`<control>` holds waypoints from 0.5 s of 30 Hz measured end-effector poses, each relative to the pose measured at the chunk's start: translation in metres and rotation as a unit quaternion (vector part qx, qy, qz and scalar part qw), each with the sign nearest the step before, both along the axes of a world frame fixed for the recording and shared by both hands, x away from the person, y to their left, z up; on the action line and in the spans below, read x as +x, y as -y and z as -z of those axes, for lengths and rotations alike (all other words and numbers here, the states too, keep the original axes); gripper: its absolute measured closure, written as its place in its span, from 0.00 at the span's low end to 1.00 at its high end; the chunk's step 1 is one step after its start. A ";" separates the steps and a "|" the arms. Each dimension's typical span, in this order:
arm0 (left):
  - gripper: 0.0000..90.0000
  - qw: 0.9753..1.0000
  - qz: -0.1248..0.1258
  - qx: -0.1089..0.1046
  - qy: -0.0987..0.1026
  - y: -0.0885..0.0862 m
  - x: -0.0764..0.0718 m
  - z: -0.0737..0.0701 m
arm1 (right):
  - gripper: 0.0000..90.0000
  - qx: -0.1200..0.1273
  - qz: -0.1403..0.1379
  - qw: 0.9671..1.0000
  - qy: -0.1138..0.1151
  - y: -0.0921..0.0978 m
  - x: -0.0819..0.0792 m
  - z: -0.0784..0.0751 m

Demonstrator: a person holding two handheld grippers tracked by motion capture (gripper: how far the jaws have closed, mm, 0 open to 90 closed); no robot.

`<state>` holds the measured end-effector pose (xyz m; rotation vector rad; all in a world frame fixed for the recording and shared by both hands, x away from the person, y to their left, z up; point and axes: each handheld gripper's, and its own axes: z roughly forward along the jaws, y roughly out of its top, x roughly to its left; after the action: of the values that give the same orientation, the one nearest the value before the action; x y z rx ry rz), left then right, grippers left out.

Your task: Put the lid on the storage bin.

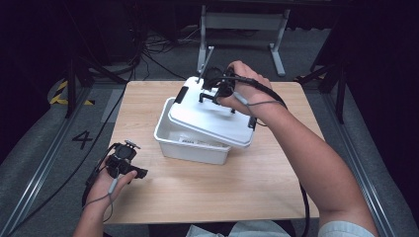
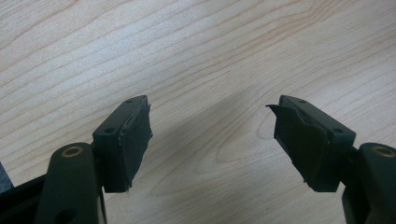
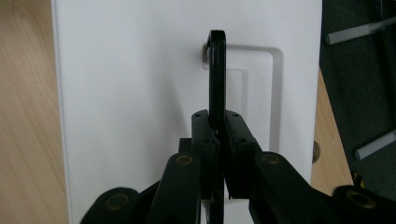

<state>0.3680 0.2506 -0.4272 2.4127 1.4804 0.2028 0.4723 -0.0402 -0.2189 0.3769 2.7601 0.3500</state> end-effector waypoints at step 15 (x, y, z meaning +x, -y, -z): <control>0.31 1.000 -0.003 -0.001 0.001 -0.002 0.000 0.002 | 0.94 -0.023 -0.039 0.999 -0.018 -0.049 0.006 0.026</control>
<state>0.3676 0.2521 -0.4289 2.4063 1.4875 0.2053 0.4784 0.0088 -0.2452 0.2684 2.8179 0.3007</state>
